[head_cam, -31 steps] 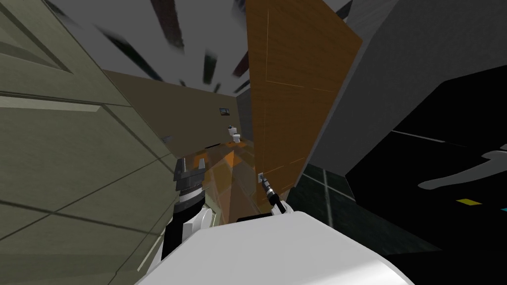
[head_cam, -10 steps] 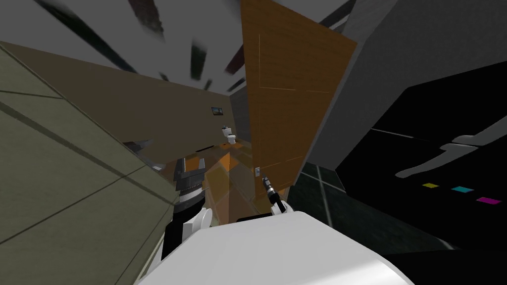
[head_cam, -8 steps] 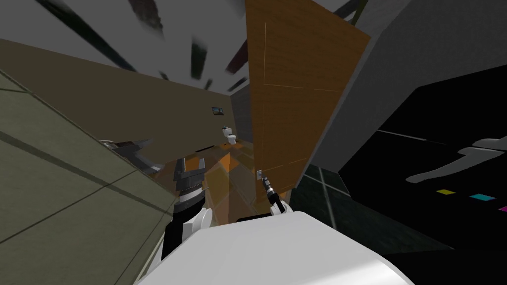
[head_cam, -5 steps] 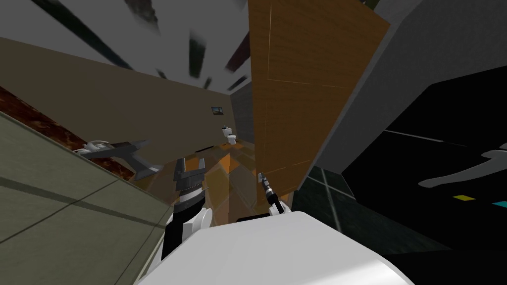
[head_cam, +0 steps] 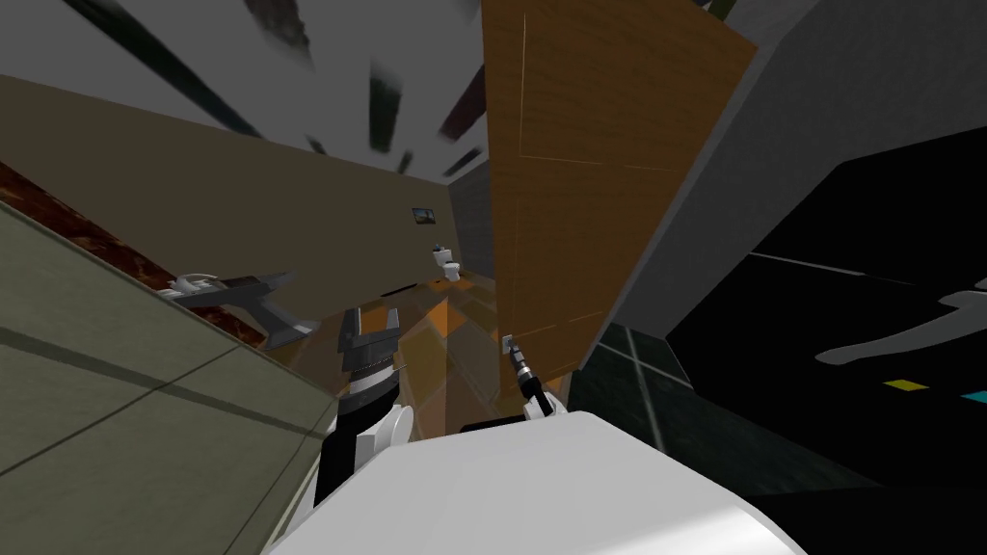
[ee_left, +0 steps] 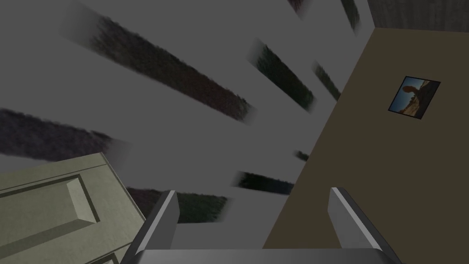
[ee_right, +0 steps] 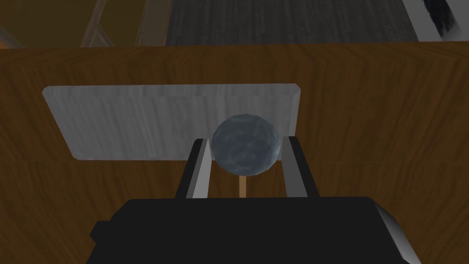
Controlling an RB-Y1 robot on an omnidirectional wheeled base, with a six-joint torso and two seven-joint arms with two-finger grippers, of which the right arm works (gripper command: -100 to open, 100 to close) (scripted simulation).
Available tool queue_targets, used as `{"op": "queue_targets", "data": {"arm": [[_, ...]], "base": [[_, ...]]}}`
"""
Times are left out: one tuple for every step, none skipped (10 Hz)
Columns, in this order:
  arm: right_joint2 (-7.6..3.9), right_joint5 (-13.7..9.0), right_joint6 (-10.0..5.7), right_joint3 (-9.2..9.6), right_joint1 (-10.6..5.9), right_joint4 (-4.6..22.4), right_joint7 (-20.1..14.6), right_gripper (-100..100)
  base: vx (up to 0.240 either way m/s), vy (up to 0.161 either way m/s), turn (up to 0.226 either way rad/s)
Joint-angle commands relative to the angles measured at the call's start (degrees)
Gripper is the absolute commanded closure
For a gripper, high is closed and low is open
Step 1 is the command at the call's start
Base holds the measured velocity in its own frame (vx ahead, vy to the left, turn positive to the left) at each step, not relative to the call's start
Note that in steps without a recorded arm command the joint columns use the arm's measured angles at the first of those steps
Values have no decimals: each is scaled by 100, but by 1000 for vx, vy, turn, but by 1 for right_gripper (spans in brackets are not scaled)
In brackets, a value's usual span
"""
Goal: Push the door open
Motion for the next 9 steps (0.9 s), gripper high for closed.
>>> {"op": "queue_targets", "data": {"arm": [[0, -2, -10, -3, -5, -8, -3, 100], [-136, -107, 15, -60, 9, -17, 88, 100], [-170, -151, 20, -85, 11, -25, 125, 100], [-207, -225, 29, -126, 15, -38, 186, 100], [-207, -225, 29, -126, 15, -38, 186, 100], [-282, -351, 143, 137, 284, -366, 361, -100], [-293, -408, 144, 211, 334, -415, 418, -100], [-283, -535, 146, 374, 444, -523, 546, -100], [-259, -601, 147, 460, 502, -580, 614, -100]], "base": [[0, 0, 0], [160, 17, -83], [240, 11, -141], [239, -5, -150], [172, 6, -60], [-36, -17, -142], [-126, -45, -116], [-171, -56, -118], [-168, -51, -110]]}}
